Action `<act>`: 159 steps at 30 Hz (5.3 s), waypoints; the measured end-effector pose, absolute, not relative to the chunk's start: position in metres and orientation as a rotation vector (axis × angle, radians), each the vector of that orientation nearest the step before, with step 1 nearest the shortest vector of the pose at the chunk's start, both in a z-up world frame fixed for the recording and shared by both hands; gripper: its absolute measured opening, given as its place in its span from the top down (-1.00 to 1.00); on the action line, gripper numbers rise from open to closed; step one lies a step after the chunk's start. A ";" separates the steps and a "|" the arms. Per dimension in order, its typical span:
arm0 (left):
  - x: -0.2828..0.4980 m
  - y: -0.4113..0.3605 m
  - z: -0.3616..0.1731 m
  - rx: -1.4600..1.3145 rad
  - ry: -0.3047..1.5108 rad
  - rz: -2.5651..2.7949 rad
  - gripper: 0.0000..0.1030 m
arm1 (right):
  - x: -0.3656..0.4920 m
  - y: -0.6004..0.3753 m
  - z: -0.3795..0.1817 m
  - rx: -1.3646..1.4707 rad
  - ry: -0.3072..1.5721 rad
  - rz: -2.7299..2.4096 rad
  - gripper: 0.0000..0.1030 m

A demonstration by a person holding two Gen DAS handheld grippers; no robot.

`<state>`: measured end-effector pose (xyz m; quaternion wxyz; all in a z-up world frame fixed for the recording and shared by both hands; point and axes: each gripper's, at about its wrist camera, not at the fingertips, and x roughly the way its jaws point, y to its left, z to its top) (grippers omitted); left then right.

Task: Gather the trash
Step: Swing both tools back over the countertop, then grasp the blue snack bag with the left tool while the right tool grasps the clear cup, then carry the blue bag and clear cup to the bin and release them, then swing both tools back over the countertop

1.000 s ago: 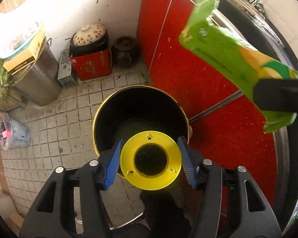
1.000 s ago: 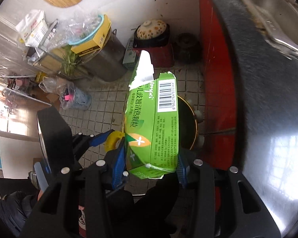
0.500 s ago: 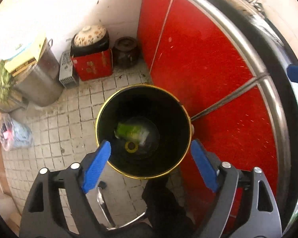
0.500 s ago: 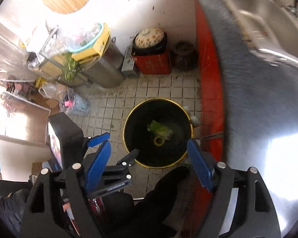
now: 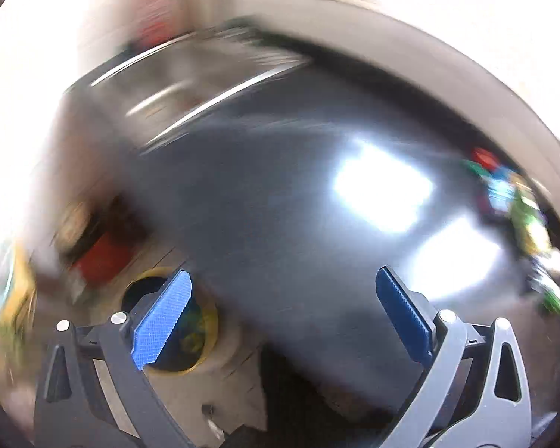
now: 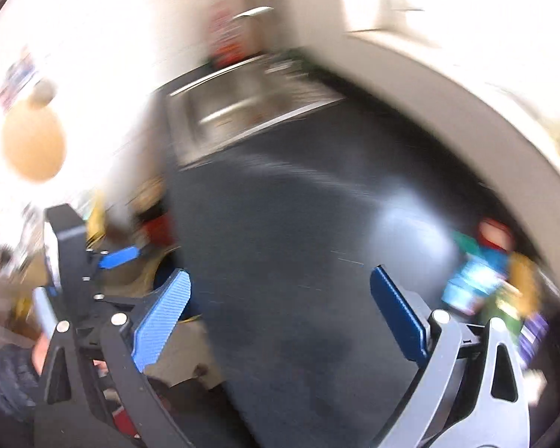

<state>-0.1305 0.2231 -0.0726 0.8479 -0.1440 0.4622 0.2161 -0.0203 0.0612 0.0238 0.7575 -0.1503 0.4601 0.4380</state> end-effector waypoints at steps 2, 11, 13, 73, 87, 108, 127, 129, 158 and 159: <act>-0.087 0.174 -0.058 -0.223 0.965 0.321 -0.87 | -0.001 0.004 0.032 -0.266 0.990 0.825 -0.82; 0.007 0.018 -0.032 -0.004 0.990 -0.048 -0.87 | 0.028 -0.209 0.037 -0.013 0.980 0.355 -0.82; 0.014 -0.001 -0.031 0.035 0.992 -0.092 -0.87 | 0.026 -0.234 0.033 0.025 0.986 0.304 -0.82; 0.113 0.023 -0.116 0.000 1.131 -0.046 0.76 | 0.151 -0.195 -0.056 0.074 1.094 0.449 0.90; 0.027 0.011 -0.077 0.000 1.067 -0.047 0.76 | 0.045 -0.212 -0.028 -0.002 1.052 0.452 0.90; -0.175 0.220 -0.068 -0.322 0.987 0.582 0.76 | -0.061 0.105 -0.019 -0.354 1.068 1.228 0.90; -0.345 0.375 -0.239 -0.809 1.029 0.983 0.76 | -0.233 0.395 -0.171 -0.767 1.334 1.590 0.90; -0.345 0.382 -0.248 -0.804 1.031 0.978 0.75 | -0.234 0.408 -0.183 -0.796 1.339 1.584 0.90; -0.301 0.347 -0.150 -0.631 0.916 0.926 -0.82 | -0.111 0.271 -0.043 -0.457 1.155 1.378 -0.67; -0.287 0.338 -0.139 -0.603 0.906 0.893 -0.82 | -0.099 0.250 -0.033 -0.437 1.135 1.343 -0.67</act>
